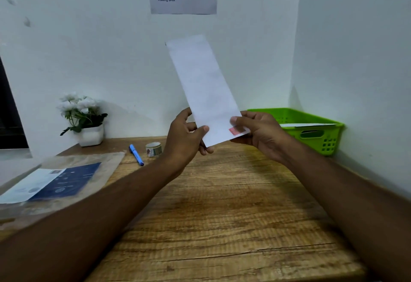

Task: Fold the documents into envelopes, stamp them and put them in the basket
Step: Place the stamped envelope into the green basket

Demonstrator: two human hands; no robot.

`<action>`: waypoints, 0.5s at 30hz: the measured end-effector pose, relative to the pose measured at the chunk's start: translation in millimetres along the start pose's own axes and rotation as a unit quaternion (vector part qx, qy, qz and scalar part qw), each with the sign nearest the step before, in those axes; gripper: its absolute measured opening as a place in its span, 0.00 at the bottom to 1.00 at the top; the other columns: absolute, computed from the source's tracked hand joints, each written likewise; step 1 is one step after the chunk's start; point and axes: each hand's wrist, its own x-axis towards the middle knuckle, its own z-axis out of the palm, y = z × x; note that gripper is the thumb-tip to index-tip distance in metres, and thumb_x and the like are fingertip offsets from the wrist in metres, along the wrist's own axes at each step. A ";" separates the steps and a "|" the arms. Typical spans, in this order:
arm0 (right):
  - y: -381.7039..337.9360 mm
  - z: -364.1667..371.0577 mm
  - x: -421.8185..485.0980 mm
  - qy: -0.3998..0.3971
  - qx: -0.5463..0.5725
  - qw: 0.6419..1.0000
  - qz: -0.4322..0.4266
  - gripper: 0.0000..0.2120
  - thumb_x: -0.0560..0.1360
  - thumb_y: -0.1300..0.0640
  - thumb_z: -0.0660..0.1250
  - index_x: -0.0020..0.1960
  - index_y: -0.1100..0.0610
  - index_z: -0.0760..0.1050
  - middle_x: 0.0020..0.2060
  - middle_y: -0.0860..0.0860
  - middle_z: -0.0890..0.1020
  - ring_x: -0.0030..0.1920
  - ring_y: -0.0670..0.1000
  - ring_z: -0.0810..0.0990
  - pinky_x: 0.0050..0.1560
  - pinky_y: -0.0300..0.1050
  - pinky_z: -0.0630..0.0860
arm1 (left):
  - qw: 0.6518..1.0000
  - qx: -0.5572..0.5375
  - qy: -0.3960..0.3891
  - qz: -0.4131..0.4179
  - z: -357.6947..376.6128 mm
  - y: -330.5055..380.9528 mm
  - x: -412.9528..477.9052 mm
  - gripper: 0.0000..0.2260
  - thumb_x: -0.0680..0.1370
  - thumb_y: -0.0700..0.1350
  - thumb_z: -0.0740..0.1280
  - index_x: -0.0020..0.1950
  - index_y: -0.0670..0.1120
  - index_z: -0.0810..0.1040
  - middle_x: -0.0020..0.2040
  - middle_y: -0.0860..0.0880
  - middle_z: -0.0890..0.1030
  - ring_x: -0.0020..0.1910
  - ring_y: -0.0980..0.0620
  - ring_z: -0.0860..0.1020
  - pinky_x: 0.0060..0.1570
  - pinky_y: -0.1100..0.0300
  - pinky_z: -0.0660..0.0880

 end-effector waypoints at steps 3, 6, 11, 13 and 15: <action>-5.2 -7.0 -2.9 0.011 -0.006 1.000 0.007 0.05 0.76 0.64 0.68 0.50 0.62 0.81 0.42 0.56 0.84 0.37 0.50 0.83 0.35 0.45 0.82 | 1.000 0.002 -0.018 -0.001 5.8 0.0 -2.1 0.23 0.79 0.37 0.66 0.72 0.48 0.65 0.47 0.47 0.83 0.26 0.48 0.80 0.25 0.60 0.77; -12.0 -18.3 -8.6 0.040 -0.013 0.999 0.008 0.04 0.76 0.64 0.68 0.49 0.62 0.81 0.40 0.56 0.84 0.35 0.50 0.84 0.33 0.43 0.81 | 0.999 -0.017 -0.034 -0.002 18.6 3.5 -0.8 0.24 0.79 0.37 0.65 0.73 0.49 0.65 0.45 0.47 0.84 0.26 0.48 0.79 0.25 0.60 0.77; -32.1 -50.4 -20.1 0.110 -0.058 0.992 0.002 0.06 0.78 0.61 0.65 0.48 0.62 0.80 0.39 0.56 0.83 0.35 0.51 0.83 0.31 0.42 0.79 | 0.994 -0.033 -0.099 -0.013 51.1 16.1 12.7 0.23 0.79 0.34 0.63 0.73 0.48 0.66 0.42 0.44 0.83 0.26 0.50 0.79 0.27 0.60 0.75; -38.8 -64.5 -23.8 0.136 -0.072 0.988 0.002 0.06 0.78 0.61 0.65 0.46 0.62 0.80 0.38 0.55 0.82 0.35 0.50 0.83 0.31 0.43 0.80 | 0.990 -0.056 -0.125 -0.043 67.5 19.4 17.2 0.21 0.78 0.32 0.62 0.71 0.44 0.68 0.39 0.44 0.82 0.27 0.52 0.79 0.28 0.62 0.74; -44.1 -78.0 -26.3 0.173 -0.085 0.981 0.005 0.07 0.78 0.61 0.65 0.44 0.61 0.79 0.37 0.55 0.81 0.34 0.50 0.81 0.34 0.44 0.80 | 0.983 -0.077 -0.152 -0.075 84.1 22.1 21.3 0.18 0.77 0.31 0.64 0.67 0.39 0.71 0.36 0.44 0.81 0.27 0.53 0.78 0.29 0.63 0.74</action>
